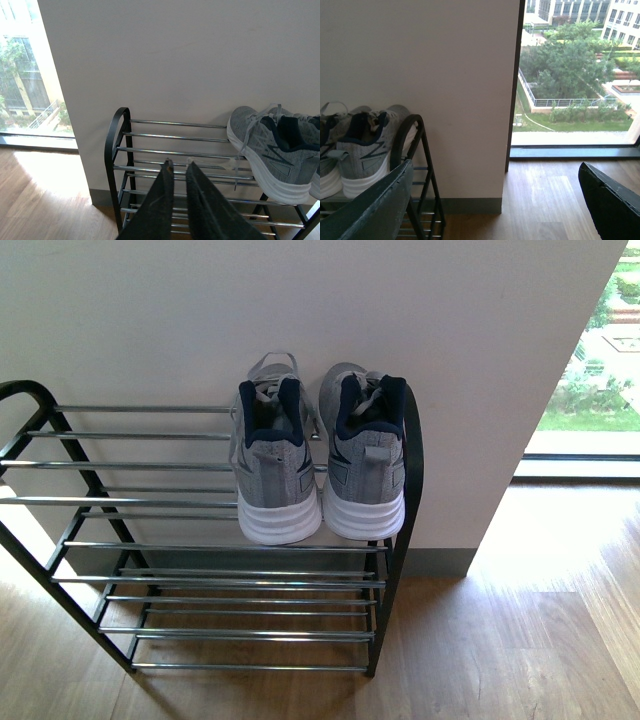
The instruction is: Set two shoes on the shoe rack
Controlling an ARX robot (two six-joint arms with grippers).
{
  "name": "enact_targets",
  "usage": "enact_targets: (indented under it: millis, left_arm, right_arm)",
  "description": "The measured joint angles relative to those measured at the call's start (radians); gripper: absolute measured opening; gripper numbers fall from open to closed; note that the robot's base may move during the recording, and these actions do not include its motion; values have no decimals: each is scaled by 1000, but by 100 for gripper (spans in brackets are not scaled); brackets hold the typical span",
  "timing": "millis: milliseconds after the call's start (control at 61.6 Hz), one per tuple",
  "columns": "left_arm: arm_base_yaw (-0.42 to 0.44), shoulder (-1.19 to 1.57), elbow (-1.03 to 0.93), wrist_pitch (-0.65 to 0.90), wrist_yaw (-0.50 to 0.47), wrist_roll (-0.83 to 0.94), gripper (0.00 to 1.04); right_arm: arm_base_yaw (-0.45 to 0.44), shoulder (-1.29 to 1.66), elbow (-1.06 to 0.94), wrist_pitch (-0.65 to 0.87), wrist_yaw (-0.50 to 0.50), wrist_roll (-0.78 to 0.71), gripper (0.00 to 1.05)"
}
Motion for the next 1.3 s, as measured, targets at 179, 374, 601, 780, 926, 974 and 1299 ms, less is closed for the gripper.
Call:
enact_targets:
  millis: [179, 374, 601, 780, 926, 974, 1299]
  left_arm:
    - [0, 0, 0, 0, -2, 0, 44]
    - [0, 0, 0, 0, 1, 0, 76]
    - [0, 0, 0, 0, 0, 2, 95]
    - [0, 0, 0, 0, 0, 2, 95]
    - [0, 0, 0, 0, 1, 2, 95]
    - [0, 0, 0, 0, 1, 2, 95]
    - [0, 0, 0, 0, 0, 2, 95]
  right_arm:
    - [0, 0, 0, 0, -4, 0, 96]
    - [0, 0, 0, 0, -1, 0, 96]
    - [0, 0, 0, 0, -1, 0, 96]
    - [0, 0, 0, 0, -2, 0, 96]
    - [0, -1, 0, 0, 1, 0, 96]
    - [0, -1, 0, 0, 2, 0, 96]
    - [0, -1, 0, -1, -2, 0, 96]
